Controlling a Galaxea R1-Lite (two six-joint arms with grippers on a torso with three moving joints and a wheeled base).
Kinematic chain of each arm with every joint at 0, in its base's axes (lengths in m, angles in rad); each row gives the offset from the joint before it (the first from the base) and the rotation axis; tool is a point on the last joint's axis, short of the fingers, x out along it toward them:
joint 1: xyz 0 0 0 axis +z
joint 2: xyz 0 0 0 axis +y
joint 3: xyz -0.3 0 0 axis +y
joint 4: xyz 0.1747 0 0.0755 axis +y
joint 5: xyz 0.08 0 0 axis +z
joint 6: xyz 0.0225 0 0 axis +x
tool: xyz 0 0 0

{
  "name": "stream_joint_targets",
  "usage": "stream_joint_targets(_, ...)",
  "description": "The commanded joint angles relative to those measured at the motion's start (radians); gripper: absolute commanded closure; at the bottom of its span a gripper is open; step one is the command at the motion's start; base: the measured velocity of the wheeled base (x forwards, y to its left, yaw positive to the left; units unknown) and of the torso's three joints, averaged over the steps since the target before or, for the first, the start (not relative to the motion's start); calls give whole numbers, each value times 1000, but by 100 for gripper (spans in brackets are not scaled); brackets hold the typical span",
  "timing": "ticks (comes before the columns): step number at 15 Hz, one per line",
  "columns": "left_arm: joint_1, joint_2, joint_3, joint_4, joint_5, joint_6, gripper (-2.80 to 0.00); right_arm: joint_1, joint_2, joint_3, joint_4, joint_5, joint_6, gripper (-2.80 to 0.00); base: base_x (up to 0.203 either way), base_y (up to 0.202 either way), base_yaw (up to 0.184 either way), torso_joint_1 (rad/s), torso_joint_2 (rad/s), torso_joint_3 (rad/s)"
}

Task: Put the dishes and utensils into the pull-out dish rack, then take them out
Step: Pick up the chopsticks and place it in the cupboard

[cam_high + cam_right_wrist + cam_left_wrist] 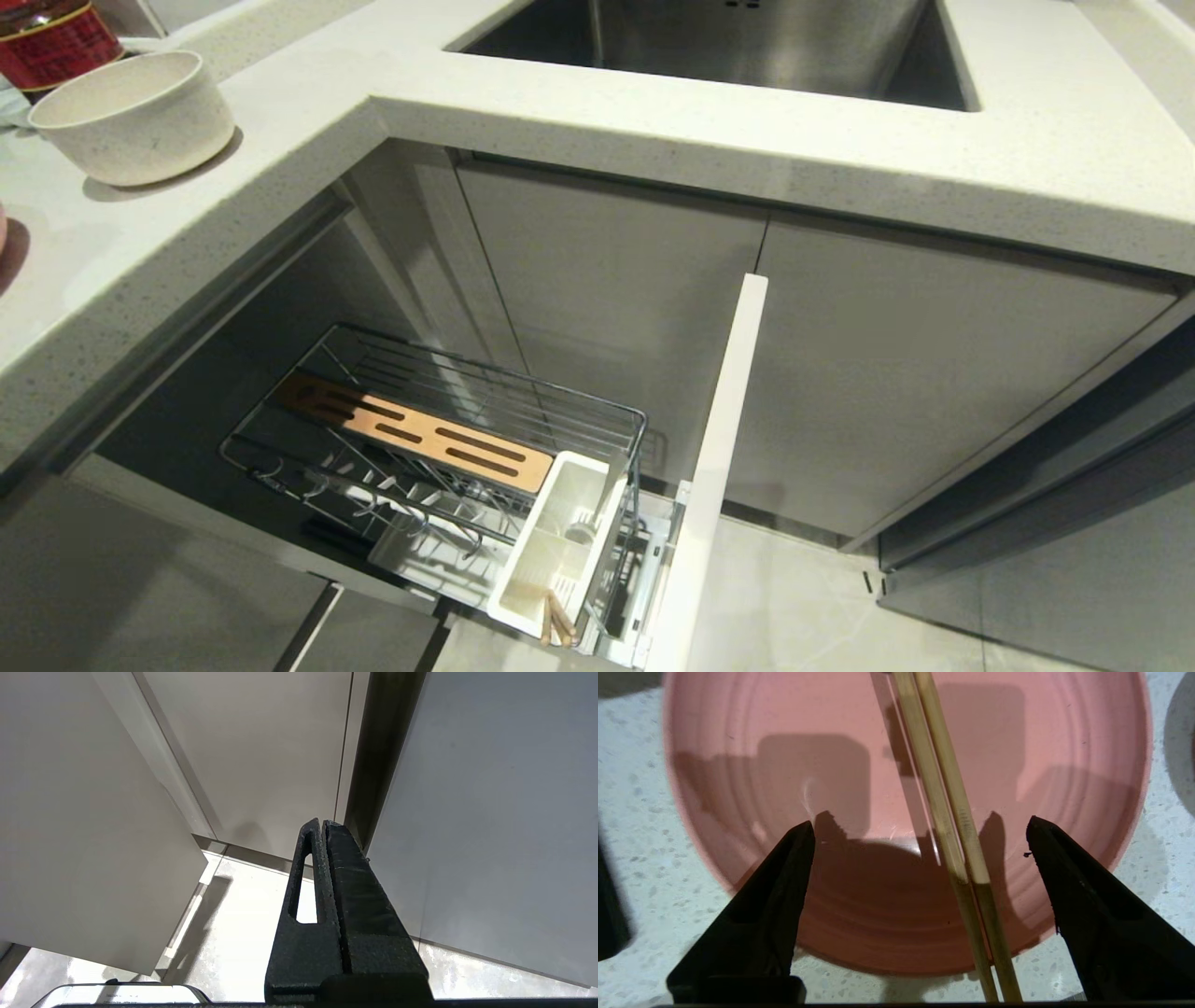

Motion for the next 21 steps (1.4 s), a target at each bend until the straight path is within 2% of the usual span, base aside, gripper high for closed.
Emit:
stream_joint_targets(1,3,23,5,5,-17,-4,-280,0,1,26,-1,0,0,0,0,0,0,0,0,0)
stream_joint_targets(6,3,39,0,2,-20,-2,-280,0,1,26,-1,0,0,0,0,0,0,0,0,0)
stream_joint_targets(7,3,39,3,2,-20,-2,0,0,1,26,-1,0,0,0,0,0,0,0,0,0)
stream_joint_targets(19,9,22,-5,2,-37,-10,0,0,1,26,-1,0,0,0,0,0,0,0,0,0)
stream_joint_targets(21,14,1,-34,-1,-37,-45,0,0,1,26,-1,0,0,0,0,0,0,0,0,0)
